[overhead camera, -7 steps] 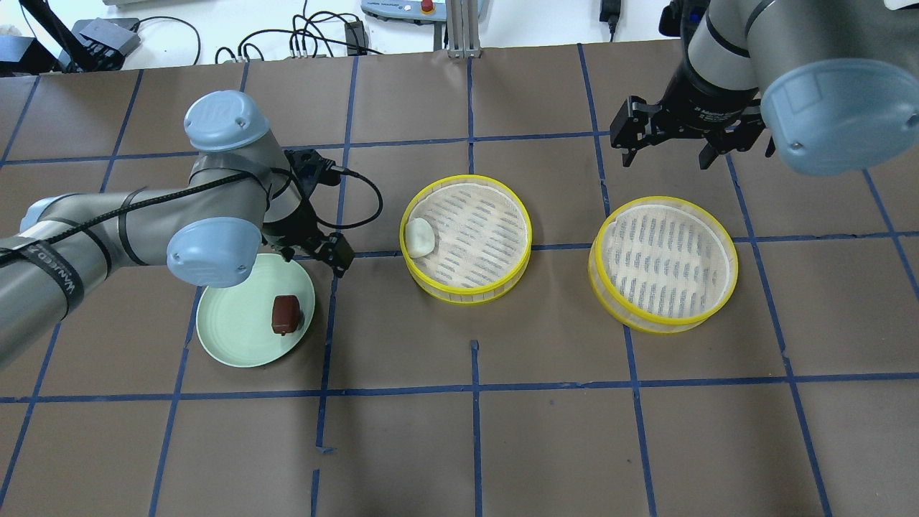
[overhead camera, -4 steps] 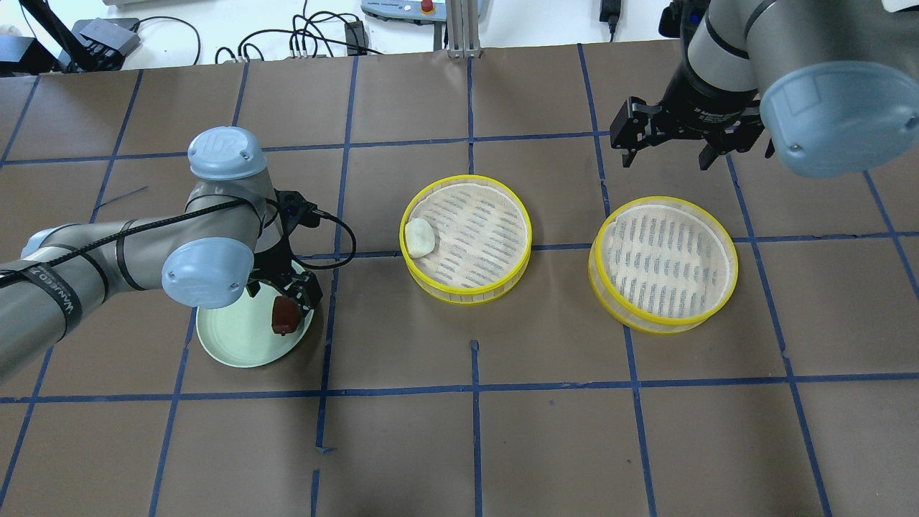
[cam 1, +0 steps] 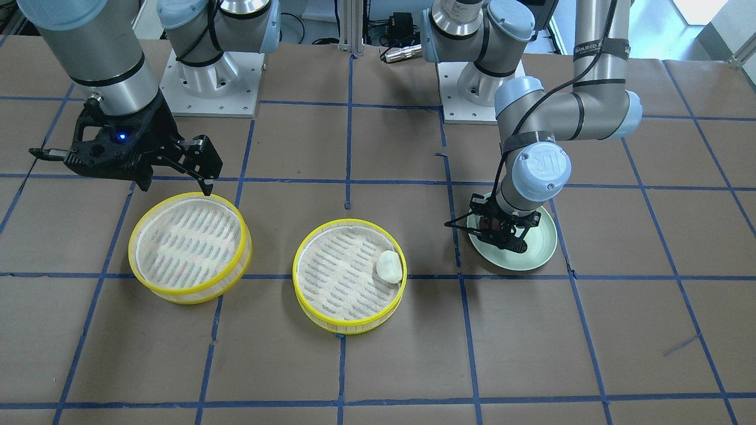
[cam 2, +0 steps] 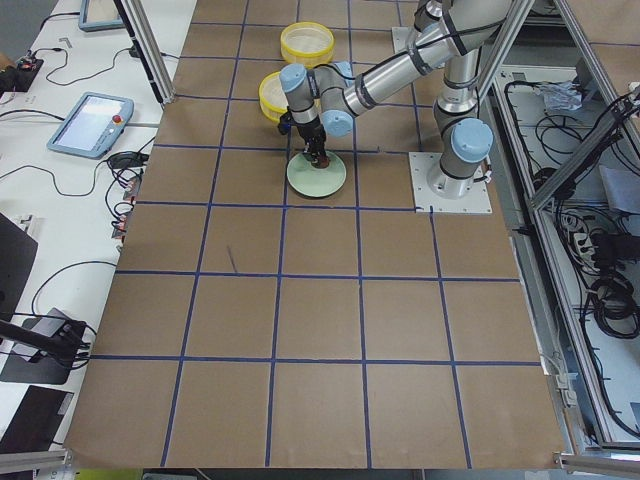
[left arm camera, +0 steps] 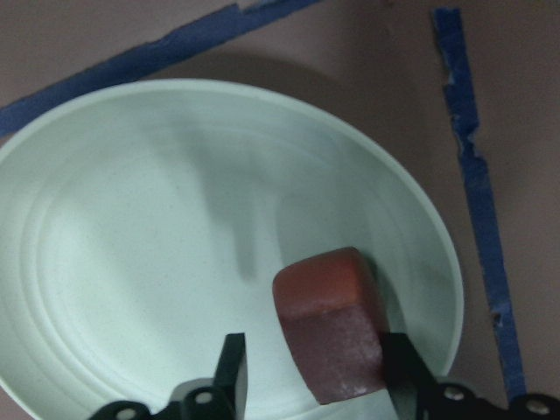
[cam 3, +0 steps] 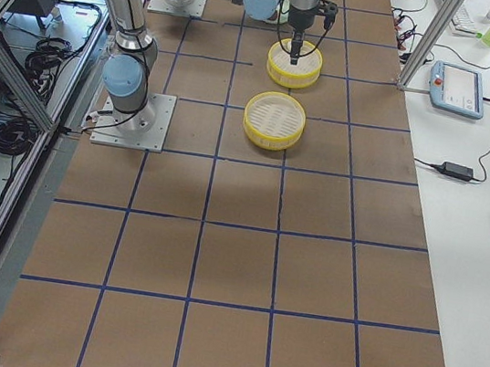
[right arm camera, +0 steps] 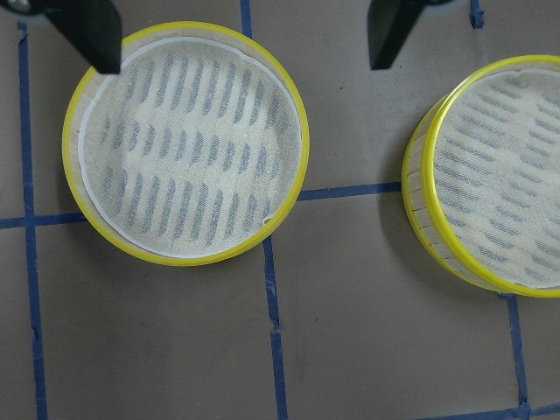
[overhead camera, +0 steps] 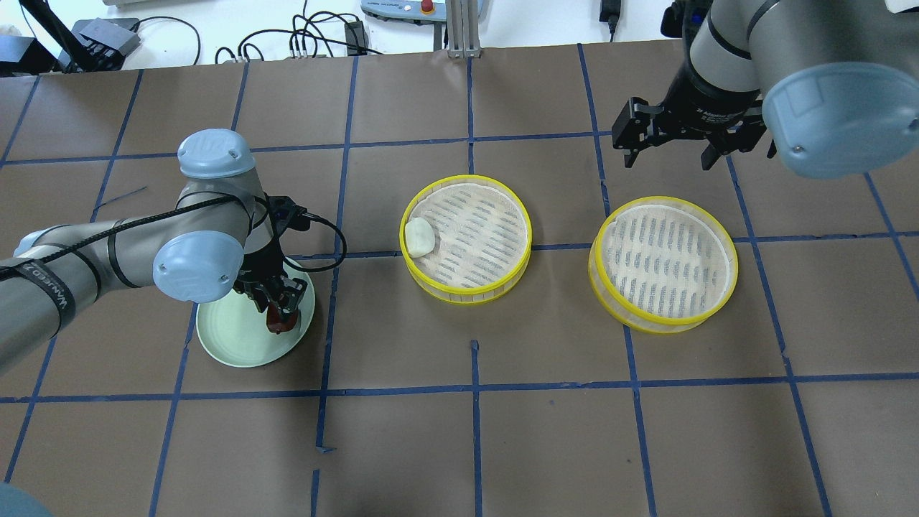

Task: Stack buns with steamer

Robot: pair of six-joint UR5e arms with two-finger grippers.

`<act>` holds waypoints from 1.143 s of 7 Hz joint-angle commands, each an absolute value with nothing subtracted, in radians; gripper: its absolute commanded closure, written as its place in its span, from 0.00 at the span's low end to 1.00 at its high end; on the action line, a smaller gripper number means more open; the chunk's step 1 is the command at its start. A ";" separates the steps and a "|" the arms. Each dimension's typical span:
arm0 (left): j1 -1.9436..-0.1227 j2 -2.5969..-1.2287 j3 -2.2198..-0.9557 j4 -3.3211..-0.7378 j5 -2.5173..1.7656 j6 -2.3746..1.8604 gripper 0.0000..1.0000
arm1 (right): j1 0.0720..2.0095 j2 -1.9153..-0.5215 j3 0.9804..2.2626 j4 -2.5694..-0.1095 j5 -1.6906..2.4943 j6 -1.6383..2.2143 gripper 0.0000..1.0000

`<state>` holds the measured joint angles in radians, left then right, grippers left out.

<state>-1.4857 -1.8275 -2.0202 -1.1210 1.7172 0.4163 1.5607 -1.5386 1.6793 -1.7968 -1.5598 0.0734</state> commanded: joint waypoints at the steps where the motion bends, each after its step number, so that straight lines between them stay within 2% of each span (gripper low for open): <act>1: -1.485 -1.827 -2.008 -1.121 1.713 0.419 1.00 | 1.565 -1.537 1.692 -1.798 -1.557 0.077 0.00; 7: -1.485 -1.812 -1.996 -1.121 1.688 0.411 1.00 | 1.566 -1.537 1.697 -1.799 -1.559 0.077 0.00; 8: -1.488 -1.798 -1.964 -1.153 1.686 0.404 1.00 | 1.554 -1.532 1.695 -1.801 -1.560 0.057 0.00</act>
<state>-1.4855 -1.8108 -1.9903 -1.1285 1.6950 0.4102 1.5639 -1.5359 1.6958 -1.7997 -1.5588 0.0726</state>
